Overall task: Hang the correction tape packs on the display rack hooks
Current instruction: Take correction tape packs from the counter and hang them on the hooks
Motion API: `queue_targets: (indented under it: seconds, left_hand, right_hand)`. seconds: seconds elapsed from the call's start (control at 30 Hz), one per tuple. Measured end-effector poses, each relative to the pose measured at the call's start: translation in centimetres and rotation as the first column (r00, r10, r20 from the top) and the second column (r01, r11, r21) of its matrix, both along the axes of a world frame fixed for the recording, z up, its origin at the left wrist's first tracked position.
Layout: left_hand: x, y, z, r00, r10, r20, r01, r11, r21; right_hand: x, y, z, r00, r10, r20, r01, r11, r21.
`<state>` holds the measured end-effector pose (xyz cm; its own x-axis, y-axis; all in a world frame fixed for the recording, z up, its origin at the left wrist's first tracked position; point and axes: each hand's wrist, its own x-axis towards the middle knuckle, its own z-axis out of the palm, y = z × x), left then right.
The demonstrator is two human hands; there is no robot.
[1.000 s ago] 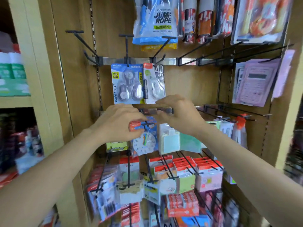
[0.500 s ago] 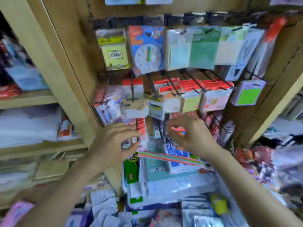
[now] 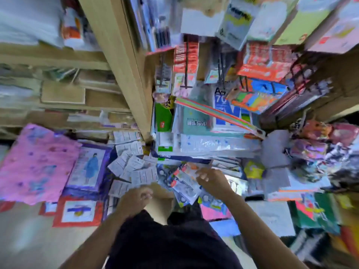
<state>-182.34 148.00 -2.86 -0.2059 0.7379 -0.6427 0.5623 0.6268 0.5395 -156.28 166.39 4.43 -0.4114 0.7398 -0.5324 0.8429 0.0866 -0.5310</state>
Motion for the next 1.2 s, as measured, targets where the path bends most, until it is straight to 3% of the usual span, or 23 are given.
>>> queue_targets:
  seconds: [0.1, 0.27, 0.47, 0.63, 0.8, 0.93, 1.1, 1.2]
  left_hand:
    - [0.7, -4.3, -5.1, 0.993, 0.109, 0.054, -0.104, 0.991, -0.085]
    - [1.6, -7.2, -7.5, 0.962, 0.253, 0.105, -0.223, 0.945, -0.240]
    - [0.3, -7.5, -12.6, 0.929, 0.338, 0.150, -0.281, 0.908, -0.310]
    - [-0.2, -6.8, -16.5, 0.880, 0.443, 0.172, -0.373, 0.868, -0.328]
    - [1.5, -6.8, -20.5, 0.869, 0.465, 0.172, -0.398, 0.861, -0.317]
    - [4.0, -6.4, -23.4, 0.866, 0.449, 0.219, -0.358, 0.864, -0.354]
    - [7.0, -4.7, -25.5, 0.857, 0.433, 0.280, -0.315, 0.869, -0.382]
    - [8.6, -2.9, -26.3, 0.844, 0.445, 0.301, -0.322, 0.868, -0.379]
  right_hand:
    - [-0.5, -2.5, -4.3, 0.995, 0.037, 0.093, -0.027, 0.993, -0.111]
    - [-1.9, -4.8, -10.9, 0.969, 0.165, 0.184, -0.109, 0.954, -0.279]
    - [-3.0, -3.5, -18.0, 0.950, 0.170, 0.263, -0.055, 0.917, -0.394]
    - [-2.7, 0.1, -22.8, 0.948, 0.082, 0.307, 0.026, 0.943, -0.331]
    - [-1.7, 3.7, -28.6, 0.910, 0.177, 0.376, -0.074, 0.960, -0.272]
    - [-1.6, 5.7, -33.5, 0.794, 0.356, 0.492, -0.258, 0.931, -0.257]
    - [-1.9, 4.9, -36.1, 0.709, 0.414, 0.571, -0.306, 0.910, -0.279]
    - [-2.1, 4.5, -36.0, 0.736, 0.389, 0.554, -0.339, 0.920, -0.196]
